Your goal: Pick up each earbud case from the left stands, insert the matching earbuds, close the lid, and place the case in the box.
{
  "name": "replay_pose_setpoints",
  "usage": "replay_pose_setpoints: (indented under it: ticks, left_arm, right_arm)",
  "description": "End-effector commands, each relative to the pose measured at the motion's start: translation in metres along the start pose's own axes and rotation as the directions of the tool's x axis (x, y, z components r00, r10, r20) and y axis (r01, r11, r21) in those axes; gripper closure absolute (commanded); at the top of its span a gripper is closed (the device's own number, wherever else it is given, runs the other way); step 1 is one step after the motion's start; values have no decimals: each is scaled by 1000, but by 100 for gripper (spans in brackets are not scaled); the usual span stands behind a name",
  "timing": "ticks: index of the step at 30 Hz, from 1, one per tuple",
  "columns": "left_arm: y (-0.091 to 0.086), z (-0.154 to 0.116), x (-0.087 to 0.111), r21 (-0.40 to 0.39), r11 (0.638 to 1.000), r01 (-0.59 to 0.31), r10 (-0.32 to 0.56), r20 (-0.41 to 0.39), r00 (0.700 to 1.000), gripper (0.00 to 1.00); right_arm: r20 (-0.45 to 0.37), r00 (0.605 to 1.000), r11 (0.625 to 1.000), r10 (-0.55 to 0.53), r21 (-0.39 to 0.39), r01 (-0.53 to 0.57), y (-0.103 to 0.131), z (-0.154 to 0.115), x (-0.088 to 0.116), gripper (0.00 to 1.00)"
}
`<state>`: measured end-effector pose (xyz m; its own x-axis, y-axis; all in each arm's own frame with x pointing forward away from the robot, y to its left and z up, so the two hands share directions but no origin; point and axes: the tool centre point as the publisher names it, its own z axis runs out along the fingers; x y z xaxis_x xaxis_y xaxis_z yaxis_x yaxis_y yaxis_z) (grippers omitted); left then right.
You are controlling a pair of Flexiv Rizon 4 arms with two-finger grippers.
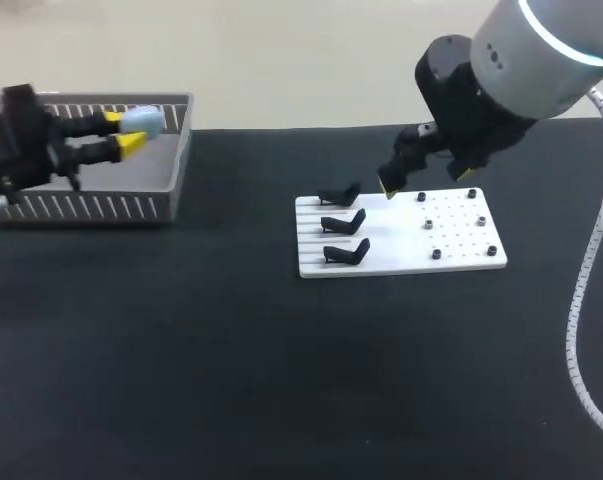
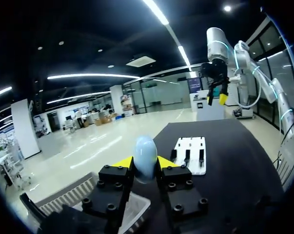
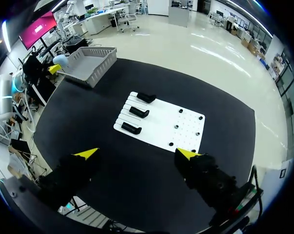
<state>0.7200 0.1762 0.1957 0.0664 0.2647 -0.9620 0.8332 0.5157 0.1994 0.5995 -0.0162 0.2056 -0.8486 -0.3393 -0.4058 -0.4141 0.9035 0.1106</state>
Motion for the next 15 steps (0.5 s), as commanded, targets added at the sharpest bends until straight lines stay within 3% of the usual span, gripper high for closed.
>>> replay_pose_setpoints:
  ticks: [1, 9, 15]
  left_arm:
    - [15, -27, 9, -280, 960, 4, -9, -16, 1000, 100]
    - [76, -56, 25, -351, 936, -28, -7, -97, 995, 100]
    - [99, -65, 35, -353, 936, -8, -28, -98, 995, 100]
  right_arm:
    - [5, 1000, 1000, 1, 2, -1, 0, 0, 1, 0]
    - [5, 1000, 1000, 1, 2, -1, 0, 0, 1, 0]
    - [5, 1000, 1000, 1, 2, -1, 0, 0, 1, 0]
